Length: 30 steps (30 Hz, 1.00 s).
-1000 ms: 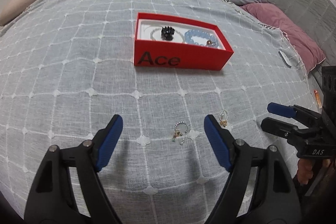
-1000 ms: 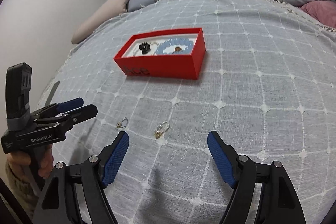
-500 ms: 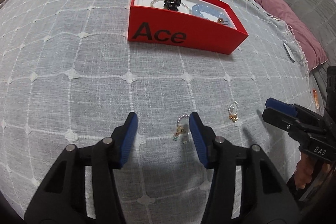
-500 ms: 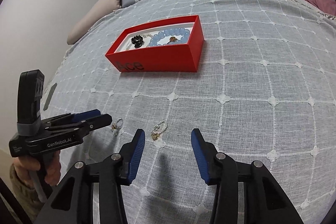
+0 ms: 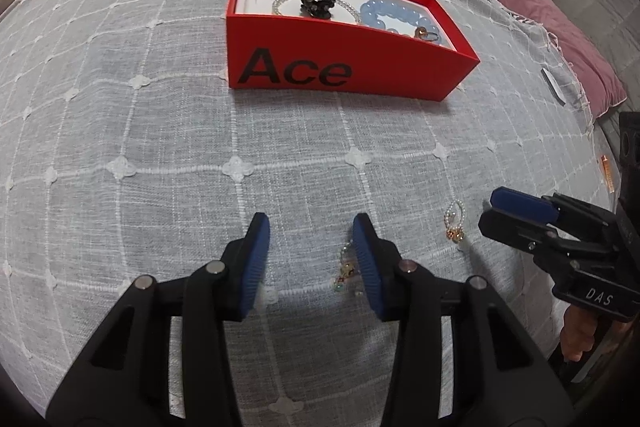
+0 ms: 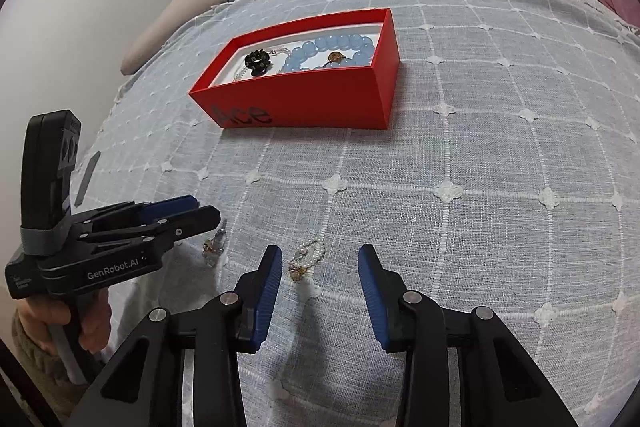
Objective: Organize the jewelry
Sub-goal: 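Move both open tools over the two small earrings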
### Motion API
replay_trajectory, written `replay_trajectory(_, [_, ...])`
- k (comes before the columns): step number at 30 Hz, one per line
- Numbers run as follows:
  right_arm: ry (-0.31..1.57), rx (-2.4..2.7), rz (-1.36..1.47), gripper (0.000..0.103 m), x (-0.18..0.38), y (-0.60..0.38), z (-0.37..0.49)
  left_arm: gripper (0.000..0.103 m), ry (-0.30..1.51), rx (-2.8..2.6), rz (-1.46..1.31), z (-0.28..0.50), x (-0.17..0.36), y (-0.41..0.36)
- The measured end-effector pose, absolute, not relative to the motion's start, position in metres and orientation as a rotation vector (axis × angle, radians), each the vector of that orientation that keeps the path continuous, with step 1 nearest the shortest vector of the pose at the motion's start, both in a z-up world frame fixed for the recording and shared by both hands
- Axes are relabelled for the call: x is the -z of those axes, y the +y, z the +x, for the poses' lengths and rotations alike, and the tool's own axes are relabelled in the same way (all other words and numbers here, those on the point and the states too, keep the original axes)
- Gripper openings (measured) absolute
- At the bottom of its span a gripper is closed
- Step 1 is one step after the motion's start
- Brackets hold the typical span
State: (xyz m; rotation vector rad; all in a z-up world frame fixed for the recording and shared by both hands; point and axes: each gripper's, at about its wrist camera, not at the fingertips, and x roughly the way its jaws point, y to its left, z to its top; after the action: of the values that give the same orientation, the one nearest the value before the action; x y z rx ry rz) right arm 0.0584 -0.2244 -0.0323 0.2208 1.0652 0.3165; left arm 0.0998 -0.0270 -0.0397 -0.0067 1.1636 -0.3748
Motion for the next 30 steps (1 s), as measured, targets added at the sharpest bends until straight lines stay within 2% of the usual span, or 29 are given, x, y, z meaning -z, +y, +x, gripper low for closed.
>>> replay_trajectory(5, [1.073,-0.307,0.210,0.039,0.035,-0.223,0.060,0.043,1.159,0.385,0.036,0.098,0.041,-0.034])
replay_trajectory(9, [1.074,-0.309,0.210,0.039,0.035,-0.222,0.060,0.032,1.158,0.395,0.096,0.092,0.042,-0.046])
replay_trajectory(22, [1.064,-0.301,0.197,0.039,0.032,-0.221,0.058,0.029,1.185,0.413,0.040,0.089,0.040,-0.037])
replay_trajectory(29, [1.079,-0.290,0.203,0.039,0.035,-0.222,0.060,0.029,1.173,0.395,0.109,0.085,0.041,-0.046])
replay_trajectory(30, [1.077,-0.286,0.197,0.039,0.034,-0.221,0.060,0.022,1.170,0.387,0.123,0.084,0.041,-0.049])
